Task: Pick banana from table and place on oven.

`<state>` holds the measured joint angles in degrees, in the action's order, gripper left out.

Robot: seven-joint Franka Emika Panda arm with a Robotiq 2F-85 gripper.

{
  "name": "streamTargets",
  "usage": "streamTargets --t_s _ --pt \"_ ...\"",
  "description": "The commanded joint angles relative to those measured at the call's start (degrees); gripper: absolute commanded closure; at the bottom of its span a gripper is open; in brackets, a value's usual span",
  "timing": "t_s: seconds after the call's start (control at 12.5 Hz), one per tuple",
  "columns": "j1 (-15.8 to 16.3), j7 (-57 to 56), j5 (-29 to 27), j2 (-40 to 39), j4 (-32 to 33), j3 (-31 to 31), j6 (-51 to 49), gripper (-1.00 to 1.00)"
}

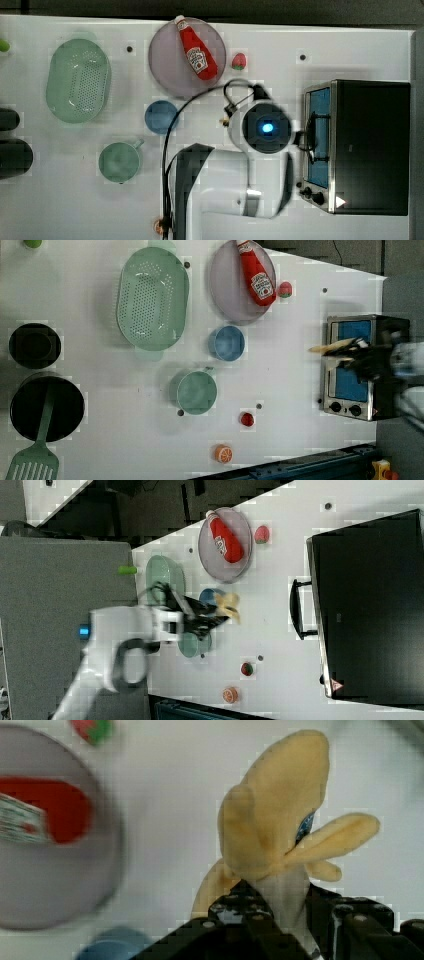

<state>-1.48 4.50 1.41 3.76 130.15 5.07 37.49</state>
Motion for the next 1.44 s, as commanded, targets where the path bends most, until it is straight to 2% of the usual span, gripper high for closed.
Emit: streamTargets --t_s 0.08,0.24,0.4,0.72,1.12,1.44 --pt "-0.18 -1.99 -0.89 4.07 -7.67 1.67 -12.27 0.49" --pt "-0.79 -7.39 -0.89 4.41 -12.48 4.43 -17.73 0.49" --pt "-1.42 -12.89 -0.84 3.89 -15.34 8.3 -18.13 0.49" --pt "-2.39 -22.21 -0.73 0.84 -16.63 17.51 -17.79 0.49" --pt "-2.65 -31.57 2.23 -6.99 -16.79 26.28 -6.41 0.49" --pt "-2.85 -33.52 2.33 -12.65 -18.27 29.33 -4.65 0.49"
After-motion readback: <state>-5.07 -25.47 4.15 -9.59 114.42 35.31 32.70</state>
